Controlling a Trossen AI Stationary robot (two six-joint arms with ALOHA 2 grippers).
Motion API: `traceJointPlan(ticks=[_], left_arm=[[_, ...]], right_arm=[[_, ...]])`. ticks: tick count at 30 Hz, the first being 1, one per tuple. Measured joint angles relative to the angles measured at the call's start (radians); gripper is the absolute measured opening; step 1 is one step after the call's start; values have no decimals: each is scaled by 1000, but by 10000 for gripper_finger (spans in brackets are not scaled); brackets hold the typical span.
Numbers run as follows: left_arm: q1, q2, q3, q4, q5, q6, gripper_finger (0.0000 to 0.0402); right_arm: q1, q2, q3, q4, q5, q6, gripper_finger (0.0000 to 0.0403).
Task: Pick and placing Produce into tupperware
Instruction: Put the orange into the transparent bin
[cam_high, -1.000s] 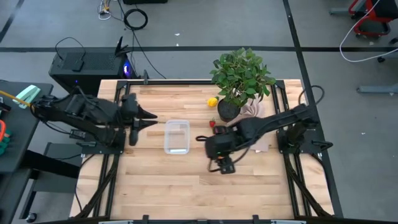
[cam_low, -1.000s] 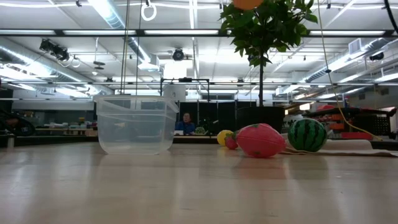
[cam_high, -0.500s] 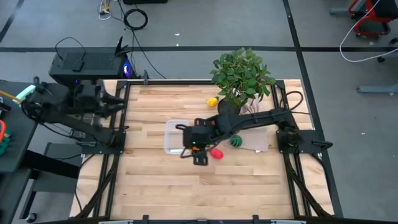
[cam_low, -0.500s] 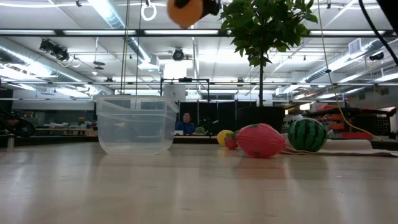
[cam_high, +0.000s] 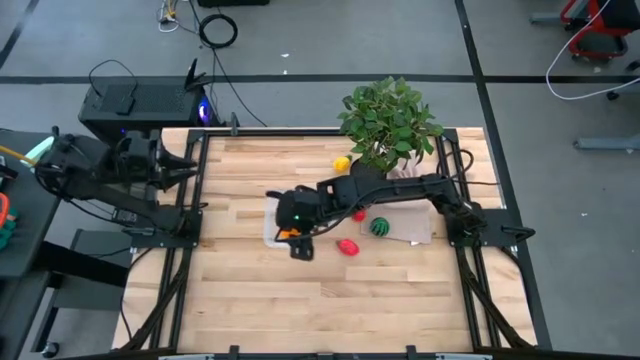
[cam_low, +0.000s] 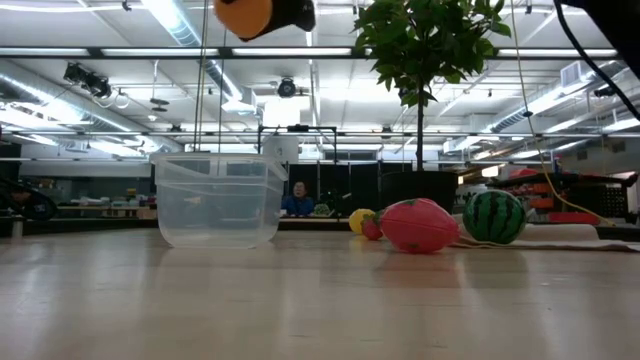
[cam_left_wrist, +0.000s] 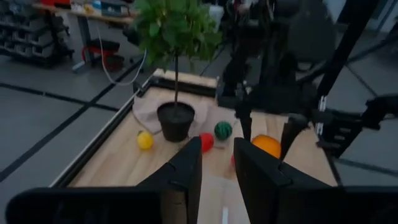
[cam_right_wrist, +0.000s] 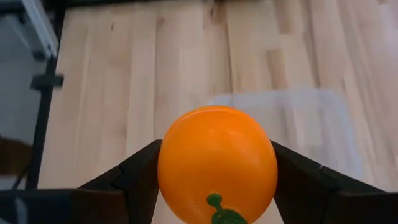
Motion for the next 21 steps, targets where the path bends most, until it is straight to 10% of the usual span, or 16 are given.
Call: traceJointPlan(ticks=[21], left_arm=[[0, 5, -15, 1, -4, -23, 101]], right_arm=[[-74, 177, 4, 298, -3, -34, 261]])
